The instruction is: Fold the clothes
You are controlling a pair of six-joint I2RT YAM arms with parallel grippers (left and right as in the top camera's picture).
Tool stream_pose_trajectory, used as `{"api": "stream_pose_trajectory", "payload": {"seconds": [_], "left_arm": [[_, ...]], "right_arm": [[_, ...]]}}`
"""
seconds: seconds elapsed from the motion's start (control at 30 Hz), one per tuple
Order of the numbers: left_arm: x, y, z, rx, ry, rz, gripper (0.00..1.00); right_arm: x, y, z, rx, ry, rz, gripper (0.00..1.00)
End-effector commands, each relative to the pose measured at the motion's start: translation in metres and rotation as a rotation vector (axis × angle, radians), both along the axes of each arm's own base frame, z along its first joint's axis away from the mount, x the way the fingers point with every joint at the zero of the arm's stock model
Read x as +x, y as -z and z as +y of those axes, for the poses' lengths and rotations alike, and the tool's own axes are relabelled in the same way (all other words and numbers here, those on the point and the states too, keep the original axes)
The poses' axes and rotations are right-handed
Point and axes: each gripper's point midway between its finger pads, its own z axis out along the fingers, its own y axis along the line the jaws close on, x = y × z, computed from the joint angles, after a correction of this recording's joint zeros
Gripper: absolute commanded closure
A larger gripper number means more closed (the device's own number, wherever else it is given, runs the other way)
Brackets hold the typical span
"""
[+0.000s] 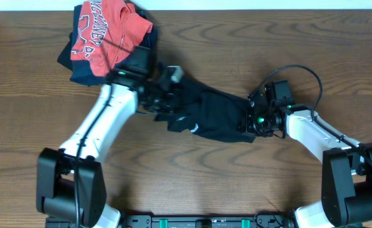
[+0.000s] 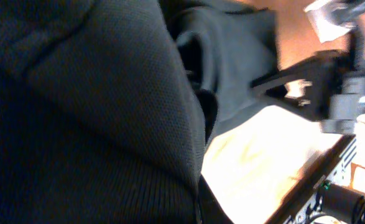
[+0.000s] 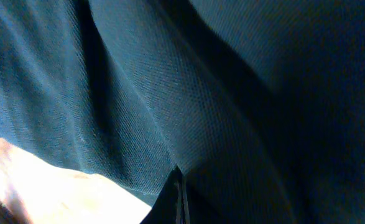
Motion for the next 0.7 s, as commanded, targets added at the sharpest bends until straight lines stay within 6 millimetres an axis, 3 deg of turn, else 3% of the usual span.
{"api": "stream_pose_trajectory", "payload": {"seconds": [0.0,0.17,0.37,0.47,0.67], "left_arm": [[0.002,-0.023,-0.033,-0.032,0.018,-0.078,0.94],[-0.003,-0.036,-0.081,-0.068,0.059,-0.174,0.94],[-0.002,-0.051,-0.104,-0.044,0.068,-0.268,0.94],[0.007,-0.065,-0.101,-0.013,0.04,-0.306,0.94],[0.033,-0.09,-0.056,0.168,-0.068,-0.368,0.94]], "right_arm": [[-0.006,0.011,-0.006,-0.025,0.035,0.033,0.99],[-0.008,0.017,-0.006,-0.028,0.04,0.055,0.99],[-0.01,0.025,-0.007,-0.031,0.047,0.08,0.99],[-0.011,0.027,-0.007,-0.032,0.05,0.09,0.99],[0.0,0.018,0.002,0.023,0.033,0.047,0.99]]}}
